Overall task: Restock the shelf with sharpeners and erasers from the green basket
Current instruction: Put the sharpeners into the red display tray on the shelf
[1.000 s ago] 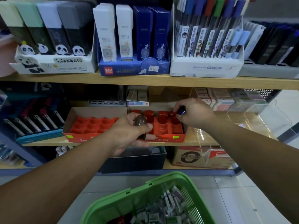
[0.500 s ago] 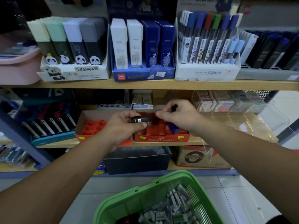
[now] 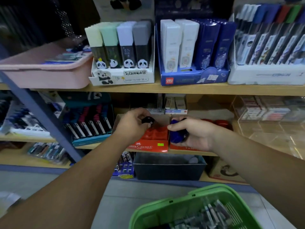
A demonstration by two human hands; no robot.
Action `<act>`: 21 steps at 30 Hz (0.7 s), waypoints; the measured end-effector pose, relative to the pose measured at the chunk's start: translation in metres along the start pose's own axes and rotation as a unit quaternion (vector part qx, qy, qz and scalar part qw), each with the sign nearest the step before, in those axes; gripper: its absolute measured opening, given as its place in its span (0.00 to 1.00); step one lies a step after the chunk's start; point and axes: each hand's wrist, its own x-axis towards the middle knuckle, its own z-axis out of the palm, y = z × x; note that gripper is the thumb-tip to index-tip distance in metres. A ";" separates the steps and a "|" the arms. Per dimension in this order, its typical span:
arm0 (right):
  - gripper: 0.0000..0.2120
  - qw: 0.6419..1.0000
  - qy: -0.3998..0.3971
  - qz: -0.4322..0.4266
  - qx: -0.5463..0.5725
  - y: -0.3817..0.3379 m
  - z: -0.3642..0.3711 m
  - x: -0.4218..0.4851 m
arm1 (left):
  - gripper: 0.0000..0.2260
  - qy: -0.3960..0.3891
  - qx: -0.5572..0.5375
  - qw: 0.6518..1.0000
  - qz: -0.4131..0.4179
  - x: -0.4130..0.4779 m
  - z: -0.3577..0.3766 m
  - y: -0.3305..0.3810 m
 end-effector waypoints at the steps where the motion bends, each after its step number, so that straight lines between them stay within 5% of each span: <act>1: 0.25 1.000 -0.008 -0.005 0.002 -0.001 -0.003 0.000 | 0.12 -0.010 -0.001 1.000 0.009 0.001 0.005 0.002; 10: 0.19 0.987 0.119 -0.105 -0.020 0.003 -0.037 -0.016 | 0.11 -0.028 0.095 0.994 0.043 0.017 0.027 0.002; 14: 0.17 0.989 0.103 -0.108 -0.003 0.001 -0.032 -0.022 | 0.07 -0.040 0.124 0.991 0.026 0.019 0.038 0.003; 21: 0.18 0.991 0.062 -0.116 0.005 0.001 -0.010 -0.020 | 0.17 -0.091 0.235 0.967 0.021 0.017 0.033 0.017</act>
